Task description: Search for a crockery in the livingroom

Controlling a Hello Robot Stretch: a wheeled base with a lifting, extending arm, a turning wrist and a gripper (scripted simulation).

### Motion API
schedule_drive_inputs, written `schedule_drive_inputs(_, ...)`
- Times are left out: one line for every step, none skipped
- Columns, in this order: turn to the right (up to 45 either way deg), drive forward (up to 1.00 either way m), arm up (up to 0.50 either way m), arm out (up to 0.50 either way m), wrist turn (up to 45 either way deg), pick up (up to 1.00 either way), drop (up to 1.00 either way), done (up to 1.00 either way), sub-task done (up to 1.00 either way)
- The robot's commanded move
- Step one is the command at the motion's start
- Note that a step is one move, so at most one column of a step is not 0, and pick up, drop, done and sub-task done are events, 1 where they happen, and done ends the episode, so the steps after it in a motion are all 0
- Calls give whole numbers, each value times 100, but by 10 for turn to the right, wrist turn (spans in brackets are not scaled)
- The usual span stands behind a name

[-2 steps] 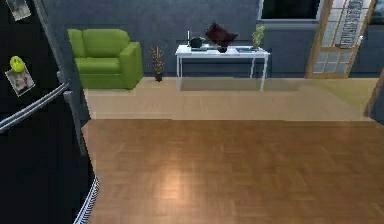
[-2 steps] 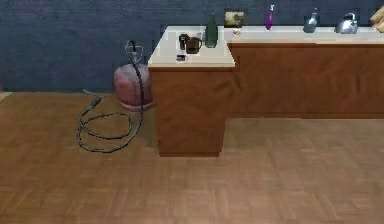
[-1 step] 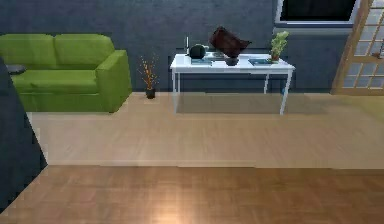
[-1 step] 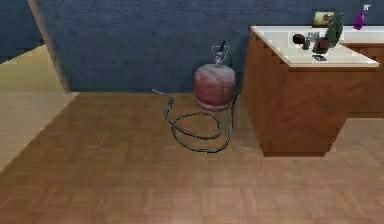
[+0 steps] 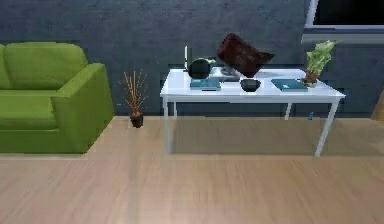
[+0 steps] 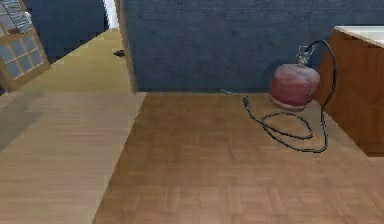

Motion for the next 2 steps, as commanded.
schedule_drive_inputs(0,100,0,0,0,0,0,0,0)
schedule_drive_inputs(30,0,0,0,0,0,0,0,0)
